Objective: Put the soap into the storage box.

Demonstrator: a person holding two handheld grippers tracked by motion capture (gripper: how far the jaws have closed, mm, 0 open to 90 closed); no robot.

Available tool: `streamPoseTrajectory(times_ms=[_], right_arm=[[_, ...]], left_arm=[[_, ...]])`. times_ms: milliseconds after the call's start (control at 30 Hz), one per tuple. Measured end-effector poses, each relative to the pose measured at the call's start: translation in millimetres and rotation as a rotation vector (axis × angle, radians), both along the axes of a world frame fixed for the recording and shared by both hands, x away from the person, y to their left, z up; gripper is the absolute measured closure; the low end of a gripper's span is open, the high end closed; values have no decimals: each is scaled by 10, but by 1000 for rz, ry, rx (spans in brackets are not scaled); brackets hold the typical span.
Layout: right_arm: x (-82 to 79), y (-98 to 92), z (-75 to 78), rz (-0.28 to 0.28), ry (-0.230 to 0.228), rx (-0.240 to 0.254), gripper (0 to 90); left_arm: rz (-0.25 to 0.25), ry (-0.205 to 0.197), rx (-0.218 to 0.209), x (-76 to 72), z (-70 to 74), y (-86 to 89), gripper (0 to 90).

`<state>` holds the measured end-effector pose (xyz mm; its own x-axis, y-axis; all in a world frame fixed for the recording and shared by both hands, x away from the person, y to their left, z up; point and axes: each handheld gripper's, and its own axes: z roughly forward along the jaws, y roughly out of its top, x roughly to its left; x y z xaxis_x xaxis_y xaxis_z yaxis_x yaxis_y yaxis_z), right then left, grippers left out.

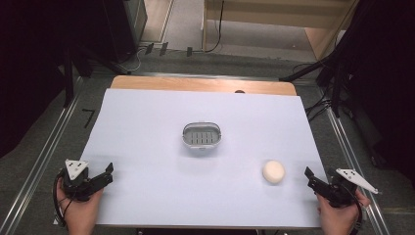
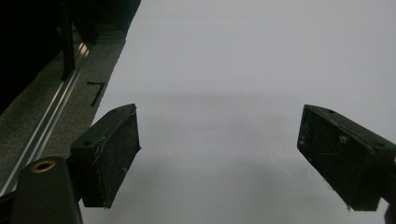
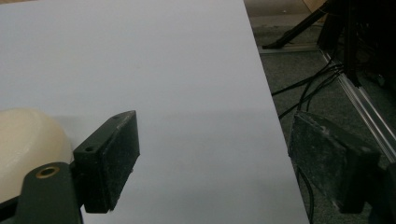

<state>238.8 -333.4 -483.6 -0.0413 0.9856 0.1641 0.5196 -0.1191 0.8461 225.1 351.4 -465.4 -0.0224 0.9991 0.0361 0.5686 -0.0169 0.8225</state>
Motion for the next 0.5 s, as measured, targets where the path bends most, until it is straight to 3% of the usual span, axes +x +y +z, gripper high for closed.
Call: streamPoseTrajectory(times_ms=[200,333,500], right_arm=[[-5,-5,27,15,-4,-28,246],[-9,-33,33,6,2,2,231],[-8,-64,33,4,6,6,197]], left_arm=[[-7,3,3,3,-1,-4,142],[-6,4,1,2,0,-2,141],[-5,6,0,4,0,-3,141]])
